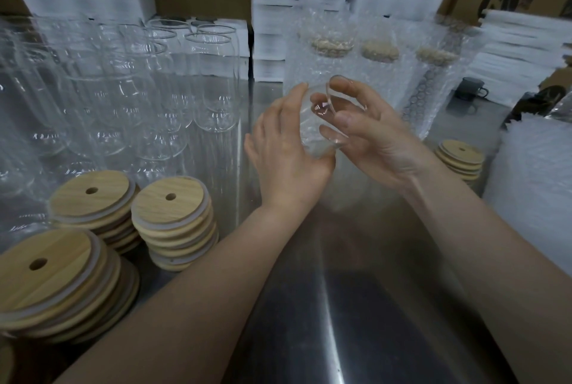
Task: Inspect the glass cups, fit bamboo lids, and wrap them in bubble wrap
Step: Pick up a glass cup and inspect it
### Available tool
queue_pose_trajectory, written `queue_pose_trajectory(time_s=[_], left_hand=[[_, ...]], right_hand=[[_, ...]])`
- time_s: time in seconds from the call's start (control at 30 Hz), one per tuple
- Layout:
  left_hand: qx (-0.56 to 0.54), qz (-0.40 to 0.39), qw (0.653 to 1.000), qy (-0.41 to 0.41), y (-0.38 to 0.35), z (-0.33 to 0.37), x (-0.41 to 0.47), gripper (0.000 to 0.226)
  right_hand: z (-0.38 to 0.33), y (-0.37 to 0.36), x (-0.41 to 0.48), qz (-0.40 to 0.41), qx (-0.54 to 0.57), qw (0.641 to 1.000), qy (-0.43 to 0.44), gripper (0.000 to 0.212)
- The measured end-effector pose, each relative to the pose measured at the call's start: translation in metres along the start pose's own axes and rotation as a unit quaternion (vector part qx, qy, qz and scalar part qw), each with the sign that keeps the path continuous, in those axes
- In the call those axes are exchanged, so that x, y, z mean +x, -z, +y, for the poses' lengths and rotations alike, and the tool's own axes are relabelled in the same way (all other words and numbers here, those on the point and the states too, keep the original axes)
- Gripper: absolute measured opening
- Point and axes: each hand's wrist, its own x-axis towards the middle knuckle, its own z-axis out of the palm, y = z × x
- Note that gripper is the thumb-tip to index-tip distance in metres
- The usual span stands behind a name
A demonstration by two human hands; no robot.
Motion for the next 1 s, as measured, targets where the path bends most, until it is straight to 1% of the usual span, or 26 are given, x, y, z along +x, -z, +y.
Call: queue_pose_trajectory(time_s=[0.13,0.27,0.37,0.4,0.43,0.5,0.57,0.63,0.7,0.8,0.87,0.93,1.0], left_hand=[[-0.053,0.026,0.998,0.011,0.001,0.001,0.001,0.083],[-0.097,0.029,0.995,0.000,0.000,0.000,0.002,0.083],[-0.104,0.028,0.994,-0.012,0.000,-0.002,0.003,0.082],[-0.106,0.027,0.994,-0.016,0.000,-0.003,0.003,0.082],[-0.107,0.025,0.994,-0.019,0.000,-0.003,0.003,0.082],[-0.112,0.021,0.993,-0.024,0.000,-0.004,0.003,0.082],[-0.121,0.013,0.992,-0.026,0.000,-0.003,0.003,0.083],[-0.124,0.005,0.992,-0.032,0.000,-0.003,0.003,0.082],[-0.139,-0.010,0.990,-0.029,0.000,-0.002,0.002,0.084],[-0.197,-0.027,0.980,0.011,-0.003,-0.003,0.002,0.087],[-0.258,-0.024,0.964,0.055,-0.003,-0.001,0.003,0.086],[-0.332,-0.011,0.935,0.121,-0.001,0.001,0.006,0.082],[-0.400,-0.001,0.894,0.204,0.002,0.004,0.011,0.075]], right_hand=[[-0.003,0.004,0.000,-0.042,-0.006,0.999,-0.006,0.056],[-0.007,0.014,0.000,-0.065,-0.013,0.998,-0.014,0.058],[-0.007,0.018,0.000,-0.075,0.028,0.997,-0.022,0.073],[-0.006,0.018,0.000,-0.073,0.045,0.996,-0.025,0.072],[-0.006,0.019,0.000,-0.066,0.055,0.996,-0.024,0.064],[-0.006,0.020,0.001,-0.030,0.044,0.999,-0.013,0.040],[-0.006,0.020,0.001,0.010,0.021,1.000,-0.006,0.026],[-0.007,0.017,0.003,0.044,0.009,0.999,-0.001,0.023],[-0.007,0.014,0.004,0.076,-0.009,0.997,0.003,0.026],[-0.003,0.009,0.004,0.085,0.000,0.996,0.011,0.031],[-0.001,0.008,0.003,0.082,0.019,0.996,0.014,0.033],[0.001,0.009,0.003,0.094,0.029,0.995,0.020,0.030],[0.003,0.012,0.003,0.116,0.002,0.993,0.024,0.026]])
